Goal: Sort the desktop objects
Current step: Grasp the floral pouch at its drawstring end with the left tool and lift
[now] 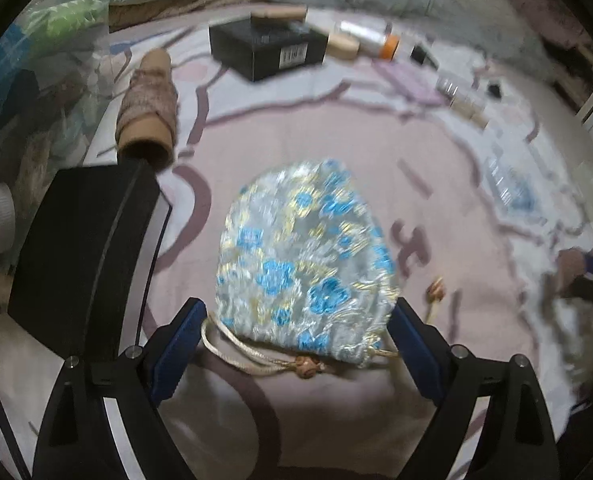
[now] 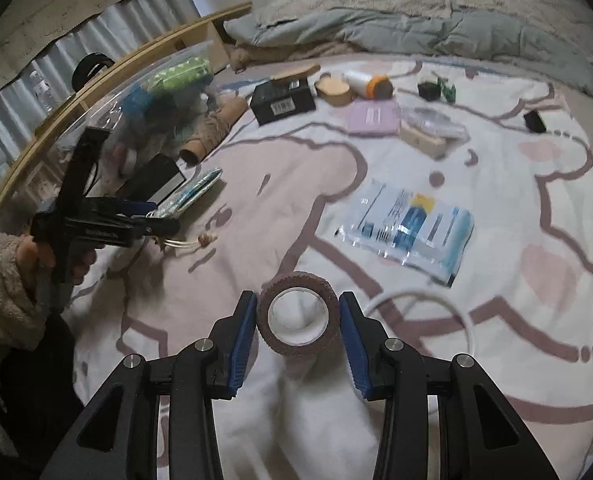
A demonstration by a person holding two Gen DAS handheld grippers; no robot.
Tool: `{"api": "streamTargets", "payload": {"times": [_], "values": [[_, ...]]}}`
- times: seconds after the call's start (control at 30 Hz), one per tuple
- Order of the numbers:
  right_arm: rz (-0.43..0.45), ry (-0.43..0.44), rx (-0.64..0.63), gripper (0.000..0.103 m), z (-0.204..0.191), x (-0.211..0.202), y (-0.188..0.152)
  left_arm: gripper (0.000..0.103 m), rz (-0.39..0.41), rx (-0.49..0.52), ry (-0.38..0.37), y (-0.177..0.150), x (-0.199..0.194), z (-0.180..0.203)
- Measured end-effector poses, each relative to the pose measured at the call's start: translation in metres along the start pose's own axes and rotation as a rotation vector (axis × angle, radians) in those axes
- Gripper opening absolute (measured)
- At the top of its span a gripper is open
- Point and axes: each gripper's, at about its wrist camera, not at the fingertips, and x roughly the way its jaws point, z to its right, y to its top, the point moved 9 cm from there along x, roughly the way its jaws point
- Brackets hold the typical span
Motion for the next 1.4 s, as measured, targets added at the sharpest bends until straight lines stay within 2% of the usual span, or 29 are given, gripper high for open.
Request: {"api": "streamTargets", "payload": {"times": [0.1,0.27,0.47,0.6,0.73,0.93,1.07,1.27,1.4], "values": [[-0.001,-0.008,-0.019,0.042,-0.001,0.008,0.005,0.092,0.028,-0.021,-0.038,0.011,-0.006,0.004],[-0.017,-0.021,-0.082,0.042,-0.004,0.029,0.012,0.095,0.011,-0.06,-0.081,0.019,0.002,0.009],[-0.03,-0.076,-0.149,0.042,-0.006,0.045,0.004,0.096,-0.009,-0.057,-0.025,0.025,0.019,0.007],[-0.031,-0.079,-0.15,0.042,-0.006,0.047,0.0,0.096,-0.024,-0.022,0.046,0.022,0.03,0.007],[-0.047,-0.091,-0.154,0.042,-0.006,0.052,-0.005,0.096,-0.012,-0.016,0.085,0.022,0.029,0.002],[-0.046,-0.101,-0.158,0.042,-0.007,0.053,-0.007,0.096,0.017,-0.041,0.082,0.031,0.019,-0.009],[-0.044,-0.105,-0.16,0.042,-0.007,0.052,-0.007,0.096,-0.016,-0.06,0.085,0.026,0.027,-0.014],[-0.046,-0.118,-0.166,0.042,-0.008,0.052,-0.008,0.098,-0.027,-0.013,0.124,0.022,0.032,-0.014],[-0.051,-0.135,-0.178,0.043,-0.009,0.053,-0.008,0.098,-0.044,-0.012,0.118,0.021,0.035,-0.014]]}}
